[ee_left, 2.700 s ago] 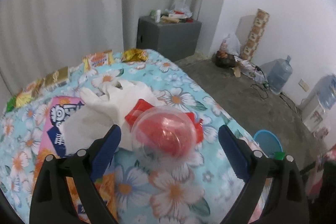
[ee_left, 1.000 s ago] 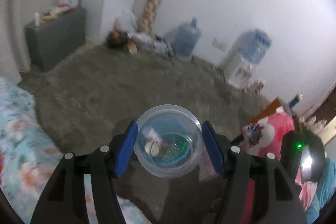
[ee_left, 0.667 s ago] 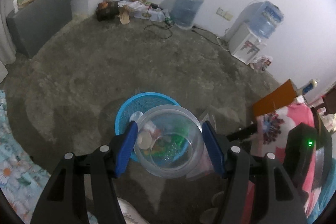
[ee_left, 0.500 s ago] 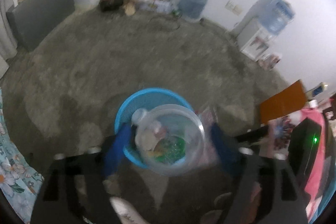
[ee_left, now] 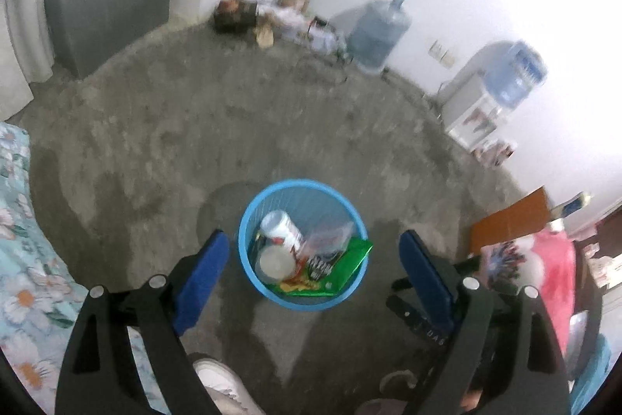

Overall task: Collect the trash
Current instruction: 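Carry bag and ball over the wastebasket and open both tools, then move both tools back to the bed toward the red wrapper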

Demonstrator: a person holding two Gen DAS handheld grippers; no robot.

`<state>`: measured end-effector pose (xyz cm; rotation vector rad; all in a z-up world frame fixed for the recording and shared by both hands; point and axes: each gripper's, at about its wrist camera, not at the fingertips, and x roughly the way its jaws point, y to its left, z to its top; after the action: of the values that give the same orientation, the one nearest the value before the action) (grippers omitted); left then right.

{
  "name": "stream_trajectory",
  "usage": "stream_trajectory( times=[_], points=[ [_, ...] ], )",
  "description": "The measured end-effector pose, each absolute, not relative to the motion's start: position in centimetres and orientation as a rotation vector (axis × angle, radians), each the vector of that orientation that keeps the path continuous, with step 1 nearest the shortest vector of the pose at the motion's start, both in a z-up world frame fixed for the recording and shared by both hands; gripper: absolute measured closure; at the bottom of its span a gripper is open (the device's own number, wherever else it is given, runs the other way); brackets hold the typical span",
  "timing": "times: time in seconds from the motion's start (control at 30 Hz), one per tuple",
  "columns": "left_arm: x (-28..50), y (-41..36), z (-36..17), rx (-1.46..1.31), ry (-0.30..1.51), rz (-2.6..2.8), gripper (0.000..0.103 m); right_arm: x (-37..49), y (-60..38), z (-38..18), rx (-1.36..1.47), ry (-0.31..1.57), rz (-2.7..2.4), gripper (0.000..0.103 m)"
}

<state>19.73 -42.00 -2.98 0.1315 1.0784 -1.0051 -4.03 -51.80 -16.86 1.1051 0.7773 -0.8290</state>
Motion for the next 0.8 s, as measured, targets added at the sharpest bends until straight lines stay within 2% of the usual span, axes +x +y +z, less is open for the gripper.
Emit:
stream_trajectory(
  times=[0.07, 0.2, 0.47, 0.8],
  points=[
    [19.5, -40.1, -1.0, 0.100, 1.038, -1.022, 0.012, -3.3, -51.3, -15.5, 1.033, 0.776, -0.819, 0.043],
    [19.2, -35.8, 2.2, 0.064, 0.943, -1.063, 0.006, -1.0, -48.4, -10.7, 0.837, 0.760, -0.766, 0.026],
    [19.8, -25.0, 6.0, 0.038, 0.824, -0.947, 0.006, 3.2, -41.4, -5.0, 0.581, 0.738, -0.674, 0.010],
    [21.0, -9.7, 8.1, 0.044, 0.738, -0.671, 0.006, 6.6, -33.4, -0.7, 0.161, 0.702, -0.607, 0.008]
  ],
)
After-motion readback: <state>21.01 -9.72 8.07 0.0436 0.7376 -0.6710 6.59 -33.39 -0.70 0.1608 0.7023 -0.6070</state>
